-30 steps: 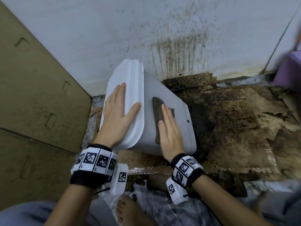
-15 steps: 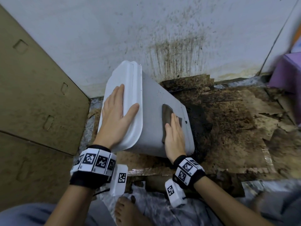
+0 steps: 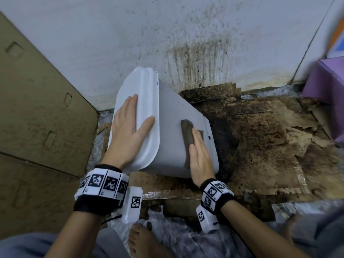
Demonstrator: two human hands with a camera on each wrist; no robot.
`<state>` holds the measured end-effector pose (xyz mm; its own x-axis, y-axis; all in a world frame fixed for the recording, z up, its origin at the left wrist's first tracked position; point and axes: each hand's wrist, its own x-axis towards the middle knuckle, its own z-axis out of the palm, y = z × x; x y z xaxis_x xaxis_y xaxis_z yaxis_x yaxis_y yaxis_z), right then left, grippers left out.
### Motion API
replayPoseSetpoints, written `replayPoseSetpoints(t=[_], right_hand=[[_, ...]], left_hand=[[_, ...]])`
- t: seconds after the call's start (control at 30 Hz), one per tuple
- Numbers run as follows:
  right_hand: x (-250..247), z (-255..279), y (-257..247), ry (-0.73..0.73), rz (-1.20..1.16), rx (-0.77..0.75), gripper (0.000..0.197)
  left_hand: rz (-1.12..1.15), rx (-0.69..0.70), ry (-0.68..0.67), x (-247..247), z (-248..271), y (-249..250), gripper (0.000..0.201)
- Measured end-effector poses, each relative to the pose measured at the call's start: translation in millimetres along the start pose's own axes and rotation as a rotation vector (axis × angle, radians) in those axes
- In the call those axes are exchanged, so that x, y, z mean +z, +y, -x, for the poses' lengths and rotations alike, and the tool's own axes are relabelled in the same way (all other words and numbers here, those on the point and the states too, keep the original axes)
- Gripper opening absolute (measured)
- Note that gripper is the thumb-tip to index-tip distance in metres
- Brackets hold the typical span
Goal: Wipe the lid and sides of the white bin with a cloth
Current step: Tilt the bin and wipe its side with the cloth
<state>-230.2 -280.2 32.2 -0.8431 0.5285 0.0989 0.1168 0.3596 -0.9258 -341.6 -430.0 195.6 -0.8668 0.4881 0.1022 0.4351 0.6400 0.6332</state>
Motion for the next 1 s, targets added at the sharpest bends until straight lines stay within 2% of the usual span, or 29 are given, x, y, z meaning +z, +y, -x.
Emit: replayPoseSetpoints(t=[0.17,0.37,0.5,0.63,0.73,0.9,1.0], right_hand=[[-15.6,2.5,40.3,0.0,-0.066,0.379,0.054],[-14.6,-1.1,37.0,-0.007,-0.074,0.429,0.055],[-7.5,-2.5,8.0,-0.004,-0.043,0.331,0.055],[4.5,-4.4,-48.9,-0.058,-0.051,0.093,0.065],[13.4,-5.5,-76.5,-0.102,-0.058,-0.085,0.061],[8.2,-6.5,-53.3,-0.11,0.04,-0.224,0.058],[0.9,-5.6,-15.9,-0.067,0.039,-0.118,0.057]], left_hand=[[0.011,0.001,-0.001,-0.1,0.7,0.0,0.077],[0.005,-0.017,-0.009,-2.1,0.4,0.8,0.079],[0.008,-0.016,-0.01,-2.2,0.4,0.8,0.079],[-0.016,-0.013,-0.005,-1.7,-0.8,0.9,0.081],[-0.021,-0.008,0.002,-2.0,-1.0,-1.6,0.08],[0.011,-0.025,0.005,-3.9,1.1,-4.9,0.079],[0.033,-0.039,-0.001,-4.6,1.6,-3.9,0.08]])
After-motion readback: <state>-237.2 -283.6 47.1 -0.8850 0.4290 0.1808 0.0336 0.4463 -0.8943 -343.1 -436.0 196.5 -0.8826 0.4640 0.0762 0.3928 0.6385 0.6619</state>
